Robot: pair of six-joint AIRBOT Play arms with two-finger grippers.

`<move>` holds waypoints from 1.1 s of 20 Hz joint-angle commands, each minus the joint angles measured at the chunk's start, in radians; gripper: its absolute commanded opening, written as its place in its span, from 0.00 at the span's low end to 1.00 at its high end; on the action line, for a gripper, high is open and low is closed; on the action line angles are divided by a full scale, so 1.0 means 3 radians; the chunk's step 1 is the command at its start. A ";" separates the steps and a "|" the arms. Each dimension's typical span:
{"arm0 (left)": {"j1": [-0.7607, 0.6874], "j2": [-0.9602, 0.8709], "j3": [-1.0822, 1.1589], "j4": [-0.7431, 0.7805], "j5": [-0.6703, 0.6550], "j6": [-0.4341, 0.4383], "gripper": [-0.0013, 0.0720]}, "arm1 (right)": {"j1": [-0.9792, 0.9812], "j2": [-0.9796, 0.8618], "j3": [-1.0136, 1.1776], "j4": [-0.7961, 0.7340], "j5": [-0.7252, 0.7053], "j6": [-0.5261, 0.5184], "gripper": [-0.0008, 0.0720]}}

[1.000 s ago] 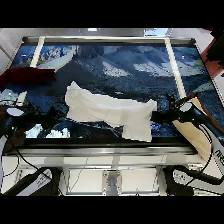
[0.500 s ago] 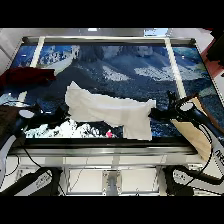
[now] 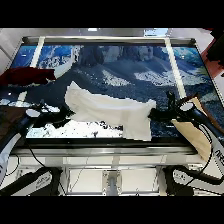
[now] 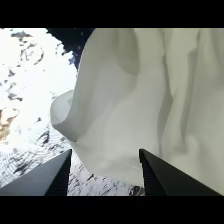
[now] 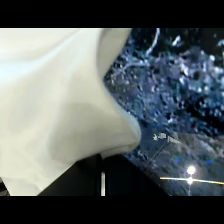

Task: Fold the shirts.

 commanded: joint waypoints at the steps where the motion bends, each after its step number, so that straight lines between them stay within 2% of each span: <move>1: -0.0006 -0.0005 0.0004 0.0083 0.0167 -0.0263 0.71 | 0.0001 -0.0003 0.0000 -0.0006 0.0010 0.0000 0.06; 4: -0.0006 -0.0069 0.0004 0.0100 0.0352 -0.0549 0.70 | 0.0001 -0.0003 0.0000 -0.0006 0.0010 0.0000 0.06; 8: -0.0009 -0.0173 0.0004 0.0089 0.0365 -0.0552 0.70 | 0.0001 -0.0003 0.0000 -0.0006 0.0009 0.0000 0.06; 10: -0.0009 -0.0173 0.0004 -0.0038 0.0490 -0.0548 0.64 | 0.0001 -0.0003 0.0000 -0.0005 0.0001 0.0000 0.06; 11: -0.0009 -0.0173 0.0004 -0.0072 0.0563 -0.0546 0.58 | 0.0001 -0.0003 0.0000 -0.0005 -0.0005 0.0000 0.06; 14: -0.0009 -0.0173 0.0004 -0.0103 0.0692 -0.0526 0.05 | 0.0001 -0.0003 0.0000 0.0006 -0.0015 0.0000 0.06; 17: -0.0008 -0.0173 0.0004 -0.0223 0.0568 -0.0278 0.04 | 0.0001 -0.0003 0.0000 0.0009 -0.0014 0.0000 0.06; 19: -0.0005 -0.0169 0.0048 -0.0593 0.0500 0.0010 0.03 | -0.0004 0.0004 0.0020 0.0085 0.0042 -0.0033 0.05; 22: 0.0000 -0.0027 0.0463 -0.0898 0.0459 0.0792 0.03 | -0.0010 0.0207 0.0270 0.0113 0.0479 -0.0244 0.05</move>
